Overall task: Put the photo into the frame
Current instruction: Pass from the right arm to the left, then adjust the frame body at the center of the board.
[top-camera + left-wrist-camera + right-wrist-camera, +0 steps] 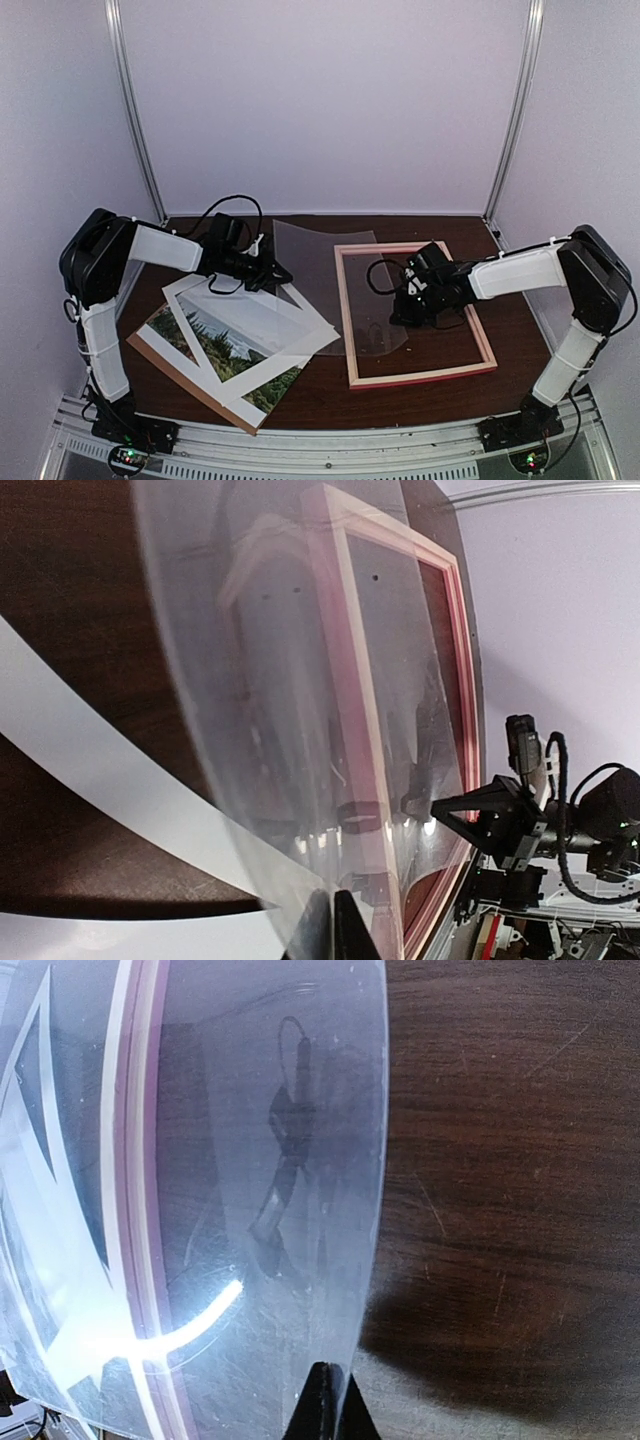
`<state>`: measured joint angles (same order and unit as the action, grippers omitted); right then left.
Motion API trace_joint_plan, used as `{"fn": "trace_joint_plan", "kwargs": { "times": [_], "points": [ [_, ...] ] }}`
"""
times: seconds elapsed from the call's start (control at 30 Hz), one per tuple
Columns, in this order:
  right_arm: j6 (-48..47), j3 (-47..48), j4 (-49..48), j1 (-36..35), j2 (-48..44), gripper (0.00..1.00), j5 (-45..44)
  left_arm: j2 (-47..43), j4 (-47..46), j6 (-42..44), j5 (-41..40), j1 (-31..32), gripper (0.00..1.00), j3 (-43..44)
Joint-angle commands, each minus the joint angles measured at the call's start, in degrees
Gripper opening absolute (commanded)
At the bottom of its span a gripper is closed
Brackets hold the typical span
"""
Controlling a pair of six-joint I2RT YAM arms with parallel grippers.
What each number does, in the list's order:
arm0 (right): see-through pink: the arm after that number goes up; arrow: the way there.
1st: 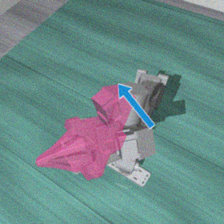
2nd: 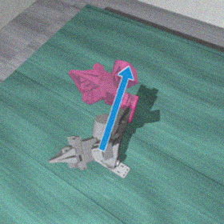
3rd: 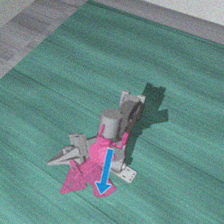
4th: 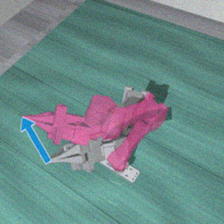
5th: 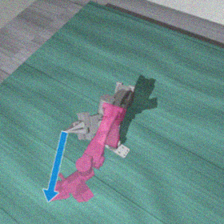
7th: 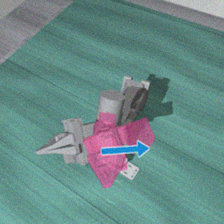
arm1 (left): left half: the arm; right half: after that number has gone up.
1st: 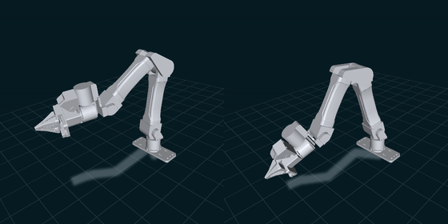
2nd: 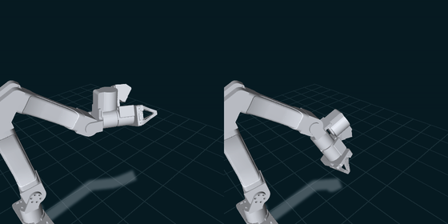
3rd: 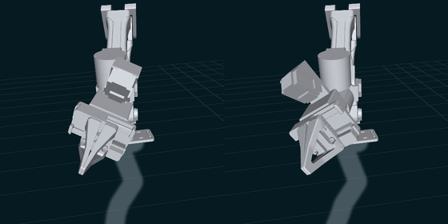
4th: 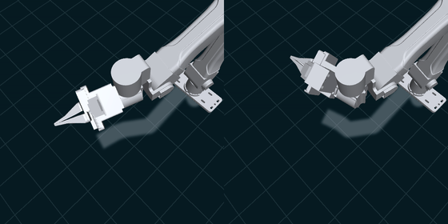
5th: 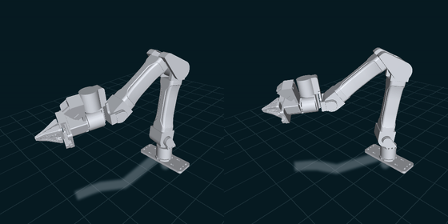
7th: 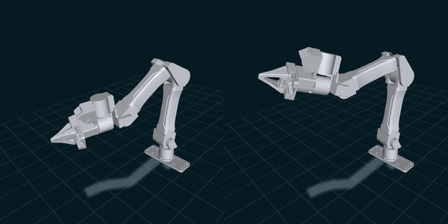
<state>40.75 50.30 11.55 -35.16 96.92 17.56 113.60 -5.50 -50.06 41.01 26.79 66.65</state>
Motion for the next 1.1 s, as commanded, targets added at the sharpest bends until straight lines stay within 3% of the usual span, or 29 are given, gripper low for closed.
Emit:
{"fn": "trace_joint_plan", "kwargs": {
  "times": [0.0, 0.13, 0.33, 0.57, 0.83, 1.07],
  "points": [
    [0.73, -0.91, -1.05, -0.56, -2.14, 0.03, 0.84, -2.3, 1.14, 2.86, -1.61, 0.46, 0.01, 1.02],
    [0.59, -1.08, -0.8, -0.6, -2.49, 0.11, 0.84, -2.74, 1.68, 3.25, -1.57, 0.46, 0.0, 1.05],
    [-1.55, -0.17, 3.55, -0.36, -3.88, 0.43, -1.92, -5.06, 5.18, 6.29, -1.68, 0.38, 0.0, 1.63],
    [-7.91, 2.35, 13.2, 3.46, -7.71, 0.68, -10.27, -8.95, 11.66, 9.07, -1.32, 0.37, 0.0, 0.82],
    [-16.86, 4.21, 22.25, 13.75, -9.7, 0.72, -17.28, -11.92, 18.51, 13.33, -3.19, 0.37, 0.0, 0.36],
    [-21.14, 3.69, 23.92, 23.72, -9.39, 0.71, -18.96, -13.35, 24.39, 16.88, -7.37, 0.37, 0.0, 0.71]
  ]
}}
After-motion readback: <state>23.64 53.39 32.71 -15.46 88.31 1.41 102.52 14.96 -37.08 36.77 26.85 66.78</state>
